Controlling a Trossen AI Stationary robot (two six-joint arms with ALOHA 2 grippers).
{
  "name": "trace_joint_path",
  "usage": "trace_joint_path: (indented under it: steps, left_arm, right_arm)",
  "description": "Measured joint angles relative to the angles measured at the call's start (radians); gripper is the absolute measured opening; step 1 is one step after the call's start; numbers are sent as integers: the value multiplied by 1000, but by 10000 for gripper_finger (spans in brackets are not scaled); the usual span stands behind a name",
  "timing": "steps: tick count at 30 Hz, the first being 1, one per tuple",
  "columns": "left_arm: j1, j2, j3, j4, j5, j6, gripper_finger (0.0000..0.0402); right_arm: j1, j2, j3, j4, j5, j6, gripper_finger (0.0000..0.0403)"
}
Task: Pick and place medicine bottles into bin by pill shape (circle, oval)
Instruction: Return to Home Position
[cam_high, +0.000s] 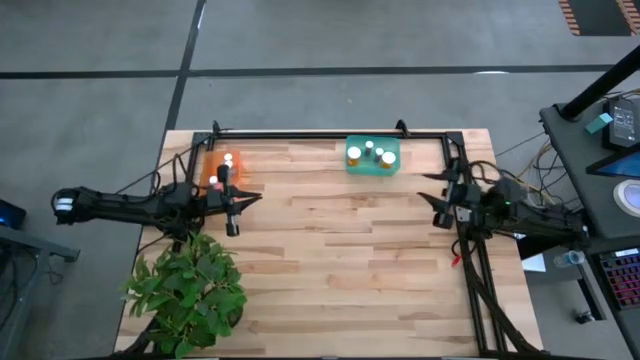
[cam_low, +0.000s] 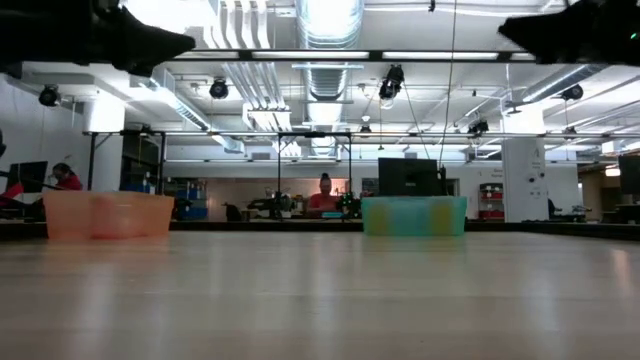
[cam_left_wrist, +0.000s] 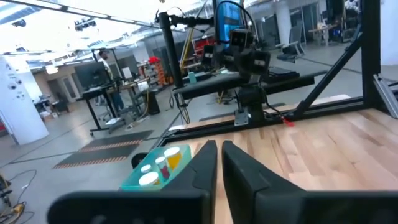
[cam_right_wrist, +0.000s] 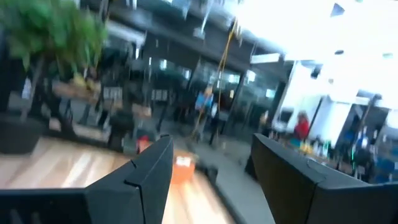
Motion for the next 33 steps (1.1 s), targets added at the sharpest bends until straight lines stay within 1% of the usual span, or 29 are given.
trace_joint_path:
  steps: [3, 6, 8, 13, 19, 22, 26, 31, 33]
  left_arm:
    - [0, -37, -45, 20, 0, -1, 1]
    - [0, -95, -77, 13, 0, 5, 1]
    - [0, -132, -94, 20, 0, 9, 1]
    - [1, -231, -147, 19, 0, 9, 0]
    - [0, -341, -212, 15, 1, -1, 0]
    - [0, -384, -223, 9, 1, -1, 0]
    - [0, -412, -223, 3, 1, -1, 0]
    - [0, -403, -224, 4, -4, -1, 0]
    - [0, -395, -224, 5, -9, -1, 0]
  right_arm:
    - [0, -49, -1, -10, -2, 4, 205]
    - [0, -94, -18, -46, 19, -1, 205]
    - [0, -97, -20, -46, 42, -1, 205]
    - [0, -85, -40, -40, 48, 46, 205]
    - [0, -95, -133, 61, 41, 81, 205]
    - [0, -98, -146, 34, 40, 116, 205]
    - [1, -94, -146, 22, 36, 132, 205]
    - [1, -91, -146, -37, 41, 133, 205]
    - [0, -85, -146, -61, 52, 167, 205]
